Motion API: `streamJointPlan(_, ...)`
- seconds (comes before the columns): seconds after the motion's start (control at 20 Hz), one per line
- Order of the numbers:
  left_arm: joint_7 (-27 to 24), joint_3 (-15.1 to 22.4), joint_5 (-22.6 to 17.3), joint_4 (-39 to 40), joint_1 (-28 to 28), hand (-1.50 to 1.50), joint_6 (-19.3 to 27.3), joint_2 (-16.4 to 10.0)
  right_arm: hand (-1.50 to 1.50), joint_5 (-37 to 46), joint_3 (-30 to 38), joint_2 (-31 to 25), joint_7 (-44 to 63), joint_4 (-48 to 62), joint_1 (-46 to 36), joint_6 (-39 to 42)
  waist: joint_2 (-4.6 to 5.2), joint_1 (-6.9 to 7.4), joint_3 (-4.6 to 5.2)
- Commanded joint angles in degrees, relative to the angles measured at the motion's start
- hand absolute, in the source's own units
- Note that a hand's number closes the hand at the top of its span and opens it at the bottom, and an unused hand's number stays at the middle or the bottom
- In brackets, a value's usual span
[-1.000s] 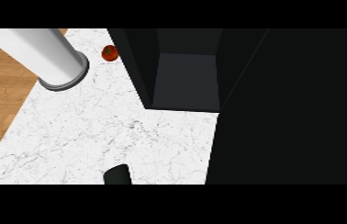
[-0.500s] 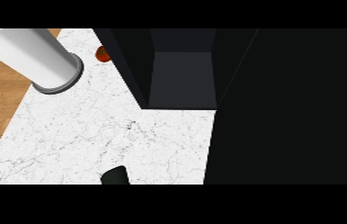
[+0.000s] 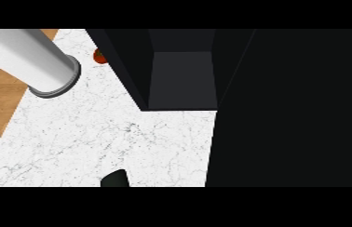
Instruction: Pick up the wine, place it into the cabinet and close the cabinet
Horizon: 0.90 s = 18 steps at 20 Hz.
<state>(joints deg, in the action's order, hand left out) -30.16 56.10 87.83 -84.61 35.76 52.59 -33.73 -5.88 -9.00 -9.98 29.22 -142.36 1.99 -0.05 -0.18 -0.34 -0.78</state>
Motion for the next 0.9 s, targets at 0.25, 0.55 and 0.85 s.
streamJointPlan(0.25, -1.17, 1.91, -6.45, 2.60, -4.63, -1.50, -8.21, 5.49, -1.50, -3.45, 1.94, 0.50, -0.94, -2.19, 0.42, 1.59, 0.20, -0.08, 0.75)
streamJointPlan(0.55, -4.57, 0.26, -13.40, -1.25, -9.27, -1.50, -8.85, 2.70, -1.50, -1.52, 0.10, 1.34, 4.19, -6.07, -1.25, -0.27, 0.14, -0.26, 0.80)
streamJointPlan(0.85, -5.76, -1.89, -18.44, -6.42, -11.40, -1.50, -12.57, -1.09, -1.50, -0.80, -0.25, 0.84, 6.18, -6.53, -2.32, -0.43, 0.17, -0.33, 0.78)
